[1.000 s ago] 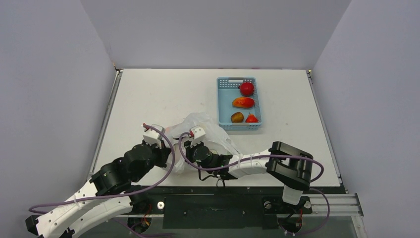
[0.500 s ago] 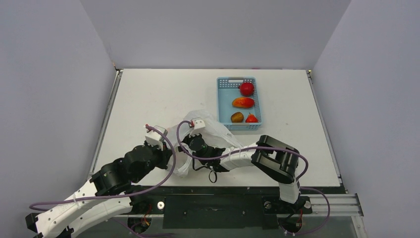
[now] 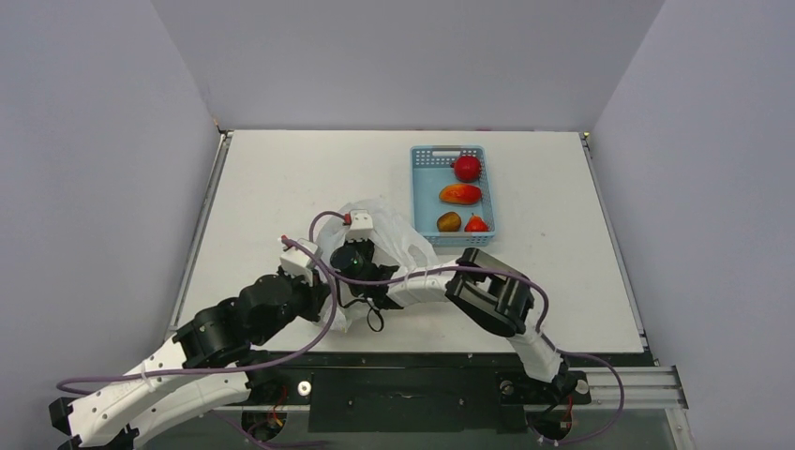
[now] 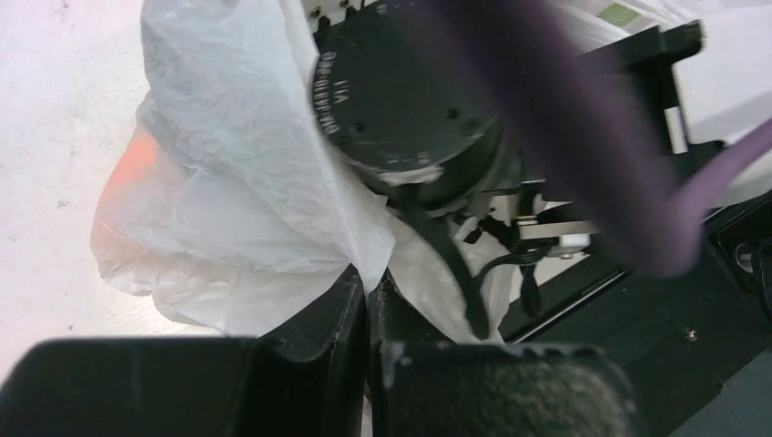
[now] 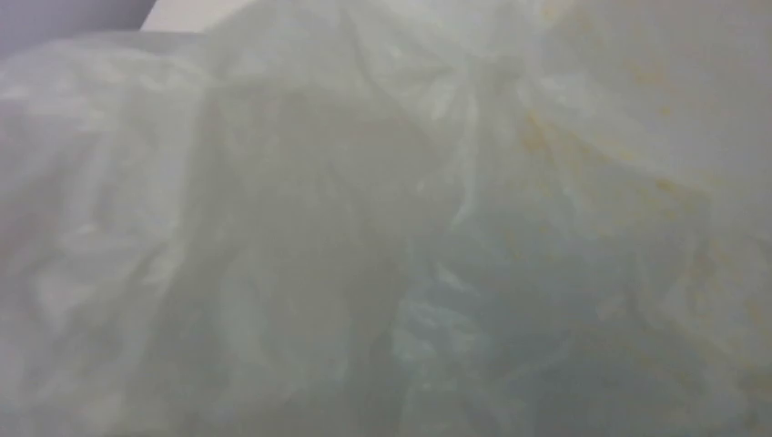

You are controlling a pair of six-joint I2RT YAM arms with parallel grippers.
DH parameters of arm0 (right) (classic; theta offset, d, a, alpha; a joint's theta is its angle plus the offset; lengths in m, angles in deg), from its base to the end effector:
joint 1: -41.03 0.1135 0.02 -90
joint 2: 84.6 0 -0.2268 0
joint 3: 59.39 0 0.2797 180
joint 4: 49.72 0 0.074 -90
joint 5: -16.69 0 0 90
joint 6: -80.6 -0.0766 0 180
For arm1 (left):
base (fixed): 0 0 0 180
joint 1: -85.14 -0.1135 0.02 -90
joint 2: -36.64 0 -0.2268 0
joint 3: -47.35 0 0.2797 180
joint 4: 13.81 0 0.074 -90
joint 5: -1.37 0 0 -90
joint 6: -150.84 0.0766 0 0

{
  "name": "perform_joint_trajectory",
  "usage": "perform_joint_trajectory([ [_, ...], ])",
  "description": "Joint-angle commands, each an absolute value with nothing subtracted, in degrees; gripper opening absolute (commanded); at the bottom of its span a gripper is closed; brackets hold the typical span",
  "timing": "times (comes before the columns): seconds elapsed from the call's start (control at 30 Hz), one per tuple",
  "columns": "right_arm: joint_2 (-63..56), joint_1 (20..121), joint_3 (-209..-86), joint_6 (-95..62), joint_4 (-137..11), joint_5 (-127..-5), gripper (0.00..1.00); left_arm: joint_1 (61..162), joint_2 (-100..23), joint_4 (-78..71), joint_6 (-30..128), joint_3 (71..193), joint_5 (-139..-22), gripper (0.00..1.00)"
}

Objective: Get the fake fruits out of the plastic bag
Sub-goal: Take out the fake fruit from the plastic bag.

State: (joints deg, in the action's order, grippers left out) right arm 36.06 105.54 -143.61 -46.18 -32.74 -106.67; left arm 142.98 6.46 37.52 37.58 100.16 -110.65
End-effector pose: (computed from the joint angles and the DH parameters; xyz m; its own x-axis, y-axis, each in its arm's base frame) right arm 0.2492 0.4249 0.0965 -0.4326 0.2546 -0.8649 -0.3393 0.8428 0.4178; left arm 0.1357 -0.1619 0.2655 -0.4756 0.0687 -0.8770 0.4593 0.8697 -0.1810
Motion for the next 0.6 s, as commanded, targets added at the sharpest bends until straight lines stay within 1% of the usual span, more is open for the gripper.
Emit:
perform_joint_trajectory([
  [0.0, 40.7, 105.1, -150.7, -48.4, -40.8, -113.6, 0.82, 143.9, 6.8, 34.5, 37.9, 101.5, -110.1, 0.00],
  [0.1, 44.0, 104.4, -154.6, -49.0, -45.6, -113.1, 0.81, 144.1, 7.4, 34.5, 37.9, 101.5, -110.3, 0.00],
  [0.2, 46.5, 103.7, -157.9, -49.8, -48.8, -112.4, 0.75, 144.3, 7.7, 34.7, 37.7, 101.5, -111.1, 0.00],
  [0.23, 46.7, 103.4, -158.2, -49.4, -49.0, -111.8, 0.69, 144.6, 7.8, 34.9, 37.5, 101.5, -111.3, 0.00],
  [0.27, 46.9, 103.1, -158.2, -48.7, -48.9, -110.5, 0.66, 144.7, 7.8, 35.0, 37.4, 101.6, -111.8, 0.00],
  [0.3, 47.0, 102.6, -158.4, -48.2, -48.8, -109.8, 0.57, 145.0, 7.9, 35.1, 37.3, 101.6, -111.9, 0.00],
  [0.33, 47.0, 102.3, -158.5, -47.2, -48.7, -107.8, 0.52, 145.1, 8.0, 35.2, 37.3, 101.6, -112.1, 0.00],
  [0.37, 46.9, 101.8, -158.4, -46.7, -48.4, -107.0, 0.42, 145.1, 8.0, 35.2, 37.3, 101.6, -112.1, 0.00],
  [0.4, 46.5, 101.6, -158.1, -45.6, -48.2, -105.6, 0.38, 145.2, 8.1, 35.3, 37.3, 101.7, -112.2, 0.00],
  [0.43, 45.8, 101.3, -157.3, -45.0, -47.3, -105.2, 0.29, 145.2, 7.9, 35.4, 37.3, 101.6, -112.3, 0.00],
  [0.5, 44.7, 101.2, -156.1, -42.4, -46.1, -103.8, 0.19, 145.3, 7.8, 35.4, 37.3, 101.6, -112.4, 0.00],
  [0.53, 44.5, 101.1, -156.0, -41.2, -46.0, -102.2, 0.16, 145.3, 7.7, 35.3, 37.3, 101.6, -112.5, 0.00],
  [0.57, 44.0, 100.9, -156.0, -40.6, -46.4, -101.4, 0.09, 145.3, 7.5, 35.4, 37.3, 101.6, -112.7, 0.00],
])
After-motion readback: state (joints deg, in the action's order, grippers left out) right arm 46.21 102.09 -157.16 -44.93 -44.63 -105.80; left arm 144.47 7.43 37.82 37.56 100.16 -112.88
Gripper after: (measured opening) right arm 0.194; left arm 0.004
